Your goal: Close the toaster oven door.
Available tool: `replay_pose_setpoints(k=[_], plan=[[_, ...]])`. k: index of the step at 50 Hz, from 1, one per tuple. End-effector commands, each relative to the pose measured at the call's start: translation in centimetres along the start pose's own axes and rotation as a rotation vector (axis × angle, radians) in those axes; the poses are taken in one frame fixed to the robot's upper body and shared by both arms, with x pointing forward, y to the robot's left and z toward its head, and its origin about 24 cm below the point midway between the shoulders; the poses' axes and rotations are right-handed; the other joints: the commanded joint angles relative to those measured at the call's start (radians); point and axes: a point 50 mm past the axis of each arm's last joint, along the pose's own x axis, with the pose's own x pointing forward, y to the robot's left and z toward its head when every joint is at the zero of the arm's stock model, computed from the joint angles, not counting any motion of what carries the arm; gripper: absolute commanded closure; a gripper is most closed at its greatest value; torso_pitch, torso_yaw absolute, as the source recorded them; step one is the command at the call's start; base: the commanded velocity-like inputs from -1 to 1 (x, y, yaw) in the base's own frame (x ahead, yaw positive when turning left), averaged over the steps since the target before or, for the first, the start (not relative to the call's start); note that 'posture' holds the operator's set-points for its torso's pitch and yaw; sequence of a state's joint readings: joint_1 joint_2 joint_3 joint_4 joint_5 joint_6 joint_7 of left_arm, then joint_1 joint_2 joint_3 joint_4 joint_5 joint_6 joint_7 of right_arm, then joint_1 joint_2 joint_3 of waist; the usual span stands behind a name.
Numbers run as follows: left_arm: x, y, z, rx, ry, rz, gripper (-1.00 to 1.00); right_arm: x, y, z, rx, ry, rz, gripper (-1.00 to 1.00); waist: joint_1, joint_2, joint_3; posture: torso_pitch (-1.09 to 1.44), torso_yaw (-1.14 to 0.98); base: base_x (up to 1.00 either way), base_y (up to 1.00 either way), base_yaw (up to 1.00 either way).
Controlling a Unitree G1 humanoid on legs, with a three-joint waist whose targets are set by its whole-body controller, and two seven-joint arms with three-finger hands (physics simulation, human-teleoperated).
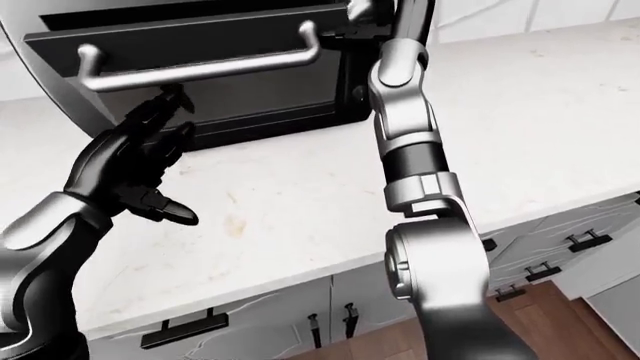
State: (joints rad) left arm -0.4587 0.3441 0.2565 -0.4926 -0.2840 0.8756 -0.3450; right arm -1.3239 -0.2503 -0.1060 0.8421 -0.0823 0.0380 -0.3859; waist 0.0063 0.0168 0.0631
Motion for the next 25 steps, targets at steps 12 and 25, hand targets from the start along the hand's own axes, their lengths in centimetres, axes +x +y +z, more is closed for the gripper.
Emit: replay_pose_setpoints(k=[12, 25], plan=[[0.9, 1.0, 2.1, 0.047, -0.075, 0.031, -1.0, 0.4, -0.1, 4.5, 0.08, -0.18, -0.027, -1.0, 0.004, -0.004, -0.037, 0.0, 0.0, 0.0, 0.0, 0.0], [1.5, 1.7, 3.0, 0.058, -0.086, 0.045, -1.0, 0.6, -0.6, 4.7, 0.057, -0.183, -0.084, -1.0, 0.002, -0.002, -0.039, 0.0, 0.0, 0.0, 0.0, 0.0]])
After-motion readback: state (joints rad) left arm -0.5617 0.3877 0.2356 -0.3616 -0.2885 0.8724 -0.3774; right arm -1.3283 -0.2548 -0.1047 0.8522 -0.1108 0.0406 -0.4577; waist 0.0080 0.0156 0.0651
